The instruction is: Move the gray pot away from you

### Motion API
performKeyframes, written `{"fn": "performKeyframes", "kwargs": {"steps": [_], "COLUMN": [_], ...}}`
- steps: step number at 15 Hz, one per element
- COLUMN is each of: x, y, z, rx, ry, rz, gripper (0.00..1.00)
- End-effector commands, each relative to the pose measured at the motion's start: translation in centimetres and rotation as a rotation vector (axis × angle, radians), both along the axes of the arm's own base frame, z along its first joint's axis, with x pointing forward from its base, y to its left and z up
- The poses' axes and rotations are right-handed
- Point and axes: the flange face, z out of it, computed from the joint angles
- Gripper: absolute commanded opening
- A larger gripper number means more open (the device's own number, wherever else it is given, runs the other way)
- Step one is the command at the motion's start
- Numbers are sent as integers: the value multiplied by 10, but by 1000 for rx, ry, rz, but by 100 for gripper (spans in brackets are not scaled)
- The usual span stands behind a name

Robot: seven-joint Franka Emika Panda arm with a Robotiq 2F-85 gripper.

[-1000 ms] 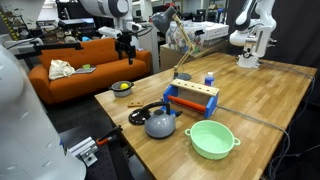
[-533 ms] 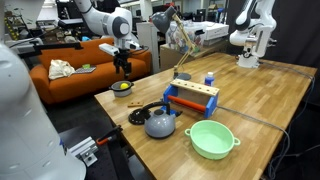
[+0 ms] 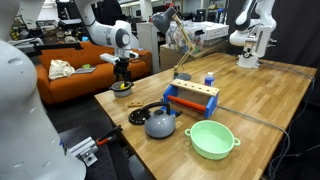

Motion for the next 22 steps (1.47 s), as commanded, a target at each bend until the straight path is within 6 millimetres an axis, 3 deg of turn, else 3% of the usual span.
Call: {"fn": "performKeyframes", "kwargs": {"steps": [1, 10, 12, 22], "x": [4, 17, 19, 24], "y": [8, 1, 2, -3], "z": [-11, -45, -44, -43], "rx": [-40, -82, -70, -71], "ry": [18, 56, 52, 55], "rz": [34, 12, 4, 2], "gripper": [100, 99, 74, 5]}}
